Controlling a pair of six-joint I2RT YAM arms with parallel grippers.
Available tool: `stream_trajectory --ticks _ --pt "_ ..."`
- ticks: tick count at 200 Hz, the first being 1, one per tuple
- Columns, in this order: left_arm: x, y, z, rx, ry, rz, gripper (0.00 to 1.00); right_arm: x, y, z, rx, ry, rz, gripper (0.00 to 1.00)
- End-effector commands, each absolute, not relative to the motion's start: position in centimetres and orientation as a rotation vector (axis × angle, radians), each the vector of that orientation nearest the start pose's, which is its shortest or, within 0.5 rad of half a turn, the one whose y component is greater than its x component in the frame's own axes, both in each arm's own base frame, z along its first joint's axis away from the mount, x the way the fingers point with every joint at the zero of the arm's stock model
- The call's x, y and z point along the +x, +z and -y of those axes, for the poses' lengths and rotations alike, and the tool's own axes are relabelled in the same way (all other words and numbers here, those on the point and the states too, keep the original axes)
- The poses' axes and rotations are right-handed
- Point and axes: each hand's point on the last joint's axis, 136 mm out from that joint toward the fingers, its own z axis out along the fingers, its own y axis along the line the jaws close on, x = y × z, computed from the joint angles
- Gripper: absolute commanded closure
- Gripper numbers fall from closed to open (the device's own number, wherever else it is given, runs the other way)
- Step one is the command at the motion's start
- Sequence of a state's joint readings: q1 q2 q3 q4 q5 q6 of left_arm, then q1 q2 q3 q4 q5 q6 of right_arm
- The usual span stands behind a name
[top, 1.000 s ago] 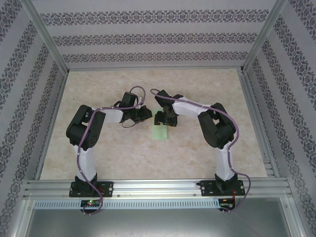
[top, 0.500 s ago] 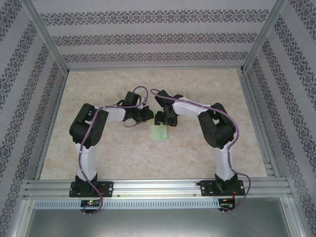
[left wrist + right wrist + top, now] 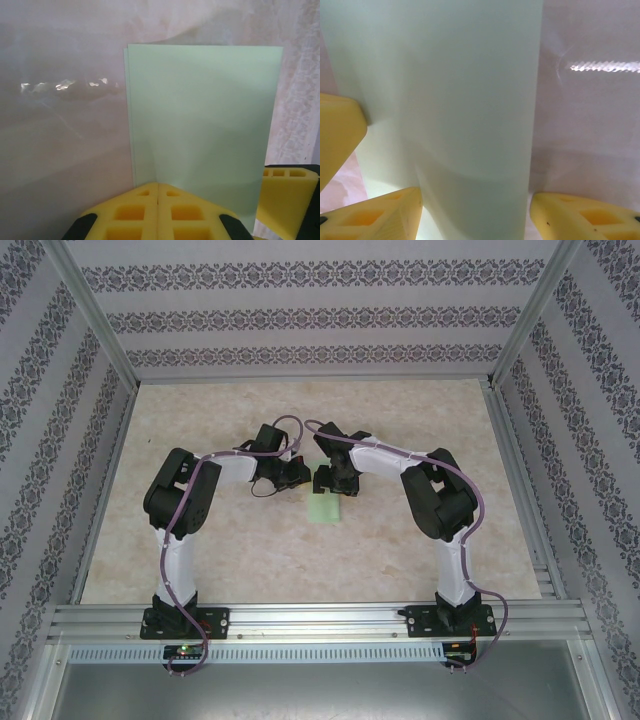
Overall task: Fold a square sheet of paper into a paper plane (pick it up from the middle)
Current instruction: Hold the square sheet of paper at the center of the table, then fold the square sheet of paper in half at the center of the table.
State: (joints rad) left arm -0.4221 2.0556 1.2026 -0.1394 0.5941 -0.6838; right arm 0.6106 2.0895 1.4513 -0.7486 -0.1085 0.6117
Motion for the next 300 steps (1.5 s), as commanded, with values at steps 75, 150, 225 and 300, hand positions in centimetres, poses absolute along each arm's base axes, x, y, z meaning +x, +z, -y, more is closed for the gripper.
stream_trajectory --ticks 75,150,225,300 --pt "35.2 -3.9 25.0 -0.144 -0.786 -3.027 0.96 34.8 3.6 -26.6 0.004 0.650 -2.939 0.33" --pt "35.0 -4.6 24.5 -0.158 -0.710 -3.061 0.97 37.3 11.4 -26.1 0.006 0.781 -2.673 0.44" --pt "34.8 -4.8 24.2 -0.185 -0.676 -3.078 0.98 37.7 7.8 -30.3 -0.054 0.908 -2.774 0.93" --pt "34.6 -5.2 23.7 -0.215 -0.636 -3.093 0.99 36.6 3.9 -28.5 -0.019 0.838 -2.880 0.96"
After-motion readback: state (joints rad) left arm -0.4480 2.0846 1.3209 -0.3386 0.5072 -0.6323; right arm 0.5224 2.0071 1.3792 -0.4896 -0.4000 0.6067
